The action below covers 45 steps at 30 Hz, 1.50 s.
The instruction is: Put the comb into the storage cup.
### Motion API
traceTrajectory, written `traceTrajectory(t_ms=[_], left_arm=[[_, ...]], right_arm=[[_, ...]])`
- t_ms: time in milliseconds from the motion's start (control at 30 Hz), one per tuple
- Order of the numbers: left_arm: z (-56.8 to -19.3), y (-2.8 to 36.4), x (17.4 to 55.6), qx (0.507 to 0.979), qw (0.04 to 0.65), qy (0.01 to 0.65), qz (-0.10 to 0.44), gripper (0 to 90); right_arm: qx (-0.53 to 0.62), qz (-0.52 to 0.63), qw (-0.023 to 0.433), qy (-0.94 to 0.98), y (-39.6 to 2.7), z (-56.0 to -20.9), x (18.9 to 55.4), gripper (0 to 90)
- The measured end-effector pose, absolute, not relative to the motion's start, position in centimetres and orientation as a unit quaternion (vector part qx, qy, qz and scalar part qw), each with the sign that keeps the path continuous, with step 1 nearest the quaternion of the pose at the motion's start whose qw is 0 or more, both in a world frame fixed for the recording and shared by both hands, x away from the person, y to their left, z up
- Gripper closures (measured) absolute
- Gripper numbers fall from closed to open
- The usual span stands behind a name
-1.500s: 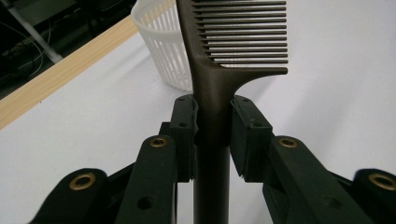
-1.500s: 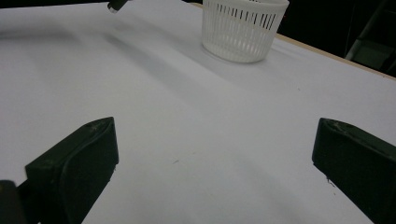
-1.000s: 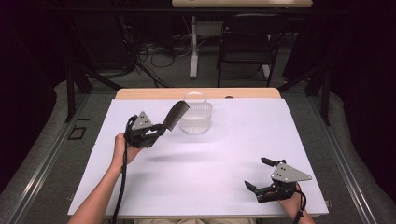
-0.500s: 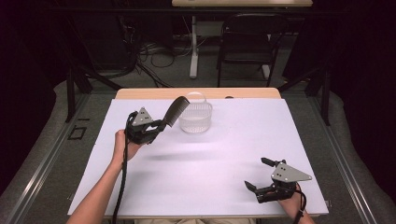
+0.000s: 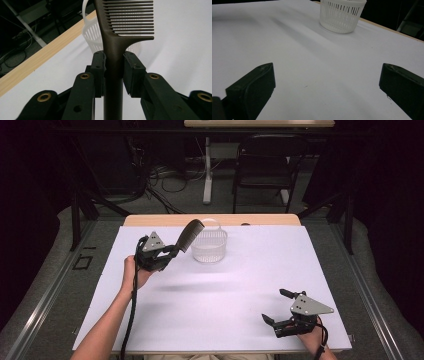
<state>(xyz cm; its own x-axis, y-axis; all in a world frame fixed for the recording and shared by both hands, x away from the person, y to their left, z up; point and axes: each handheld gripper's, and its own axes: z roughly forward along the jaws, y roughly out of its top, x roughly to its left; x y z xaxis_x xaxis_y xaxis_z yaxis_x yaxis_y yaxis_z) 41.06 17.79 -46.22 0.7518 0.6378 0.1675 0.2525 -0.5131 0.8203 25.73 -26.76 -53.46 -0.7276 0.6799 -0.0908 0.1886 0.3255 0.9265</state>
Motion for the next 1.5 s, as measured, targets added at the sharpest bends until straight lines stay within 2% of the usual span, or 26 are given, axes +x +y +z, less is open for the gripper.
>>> traceTrajectory(t_ms=[600, 1500], left_arm=[[-44.2, 17.1, 42.2, 0.831, 0.425, 0.263, 0.243, 72.3], [-44.2, 15.9, 43.7, 0.819, 0.439, 0.271, 0.251, 72.3]], right_arm=[[0.286, 0.506, 0.236, 0.779, -26.6, -53.6, 26.0, 0.0], [0.286, 0.506, 0.234, 0.779, -26.7, -53.6, 25.9, 0.0]])
